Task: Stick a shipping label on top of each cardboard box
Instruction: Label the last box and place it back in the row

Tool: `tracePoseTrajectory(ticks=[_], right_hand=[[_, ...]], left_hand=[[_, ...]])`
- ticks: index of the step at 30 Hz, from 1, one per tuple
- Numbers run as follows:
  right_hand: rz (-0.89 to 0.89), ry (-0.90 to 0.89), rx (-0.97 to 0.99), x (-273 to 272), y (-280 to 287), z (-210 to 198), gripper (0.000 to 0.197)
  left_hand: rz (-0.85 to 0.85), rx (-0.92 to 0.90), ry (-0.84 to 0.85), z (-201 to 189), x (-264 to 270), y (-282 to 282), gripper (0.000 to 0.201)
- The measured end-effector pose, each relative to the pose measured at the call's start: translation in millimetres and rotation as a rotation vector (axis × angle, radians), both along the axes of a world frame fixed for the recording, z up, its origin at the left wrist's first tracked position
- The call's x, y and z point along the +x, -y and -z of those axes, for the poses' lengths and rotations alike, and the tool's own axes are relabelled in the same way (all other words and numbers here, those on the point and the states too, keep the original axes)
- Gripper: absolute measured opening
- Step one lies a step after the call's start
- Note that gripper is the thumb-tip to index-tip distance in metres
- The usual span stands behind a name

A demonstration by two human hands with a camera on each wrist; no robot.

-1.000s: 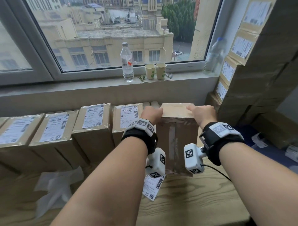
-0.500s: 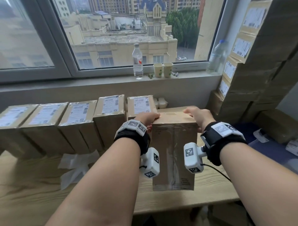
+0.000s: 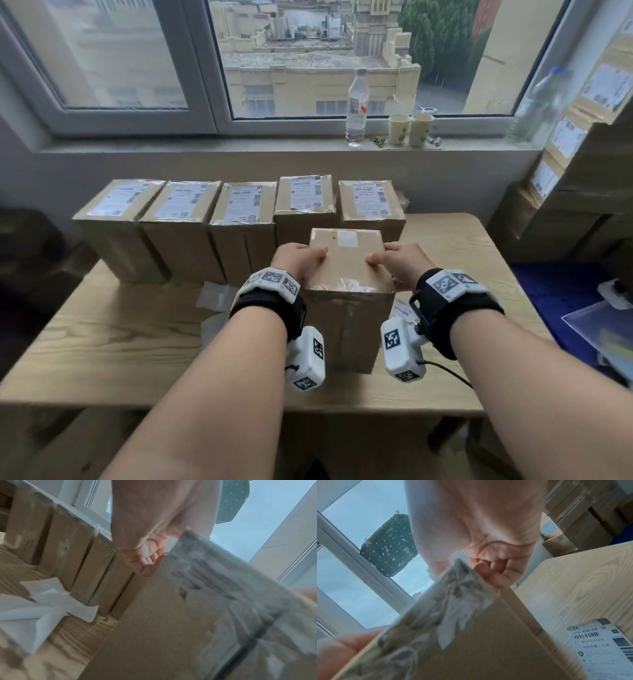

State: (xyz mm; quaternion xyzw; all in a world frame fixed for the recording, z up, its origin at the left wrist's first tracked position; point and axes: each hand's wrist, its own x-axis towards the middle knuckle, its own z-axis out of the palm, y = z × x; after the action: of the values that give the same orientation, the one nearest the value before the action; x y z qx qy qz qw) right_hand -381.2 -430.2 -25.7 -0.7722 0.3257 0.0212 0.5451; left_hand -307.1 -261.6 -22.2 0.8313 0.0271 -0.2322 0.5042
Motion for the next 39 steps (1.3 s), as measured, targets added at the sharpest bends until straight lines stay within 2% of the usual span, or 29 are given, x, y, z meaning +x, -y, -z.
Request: tracePoseTrajectory(ticks=[1, 5, 10, 13, 17, 19, 26, 31, 34, 37, 39], right_hand=[[-0.028, -0.001, -0.006, 2, -4, 4, 0.011], [-0.08, 0.014, 0.012, 8, -15, 16, 0.032], [-0.087, 0.026, 0.015, 16, -19, 26, 0.038], [-0.079, 0.024, 0.039, 23, -17, 31, 0.041], [-0.054, 0.019, 0.02, 24, -8, 38, 0.03], [-0.008, 0.022, -0.031, 22, 1, 44, 0.022], [0.098, -0.099, -0.076, 14, 34, 84, 0.015], [0.086, -0.158, -0.148, 21, 44, 106, 0.011], [0.098, -0.201, -0.157, 21, 48, 123, 0.006], [0.093, -0.256, -0.165, 21, 52, 145, 0.009], [0.071, -0.292, -0.195, 21, 55, 159, 0.018]], left_hand=[[-0.007, -0.005, 0.012, 3, 0, -6, 0.013], [-0.02, -0.049, 0.03, 17, 3, -22, 0.029], [-0.103, -0.102, -0.016, 33, 10, -26, 0.044], [-0.152, -0.096, -0.038, 36, 15, -25, 0.046], [-0.171, -0.029, -0.031, 40, 23, -24, 0.047], [-0.156, 0.0, -0.029, 42, 27, -24, 0.054], [-0.092, 0.046, 0.023, 34, 46, -17, 0.082], [-0.067, -0.097, -0.074, 47, 41, -12, 0.074], [-0.12, -0.236, -0.152, 62, 40, -14, 0.095], [-0.109, -0.299, -0.16, 67, 44, -13, 0.08], [-0.076, -0.339, -0.181, 69, 45, -13, 0.079]])
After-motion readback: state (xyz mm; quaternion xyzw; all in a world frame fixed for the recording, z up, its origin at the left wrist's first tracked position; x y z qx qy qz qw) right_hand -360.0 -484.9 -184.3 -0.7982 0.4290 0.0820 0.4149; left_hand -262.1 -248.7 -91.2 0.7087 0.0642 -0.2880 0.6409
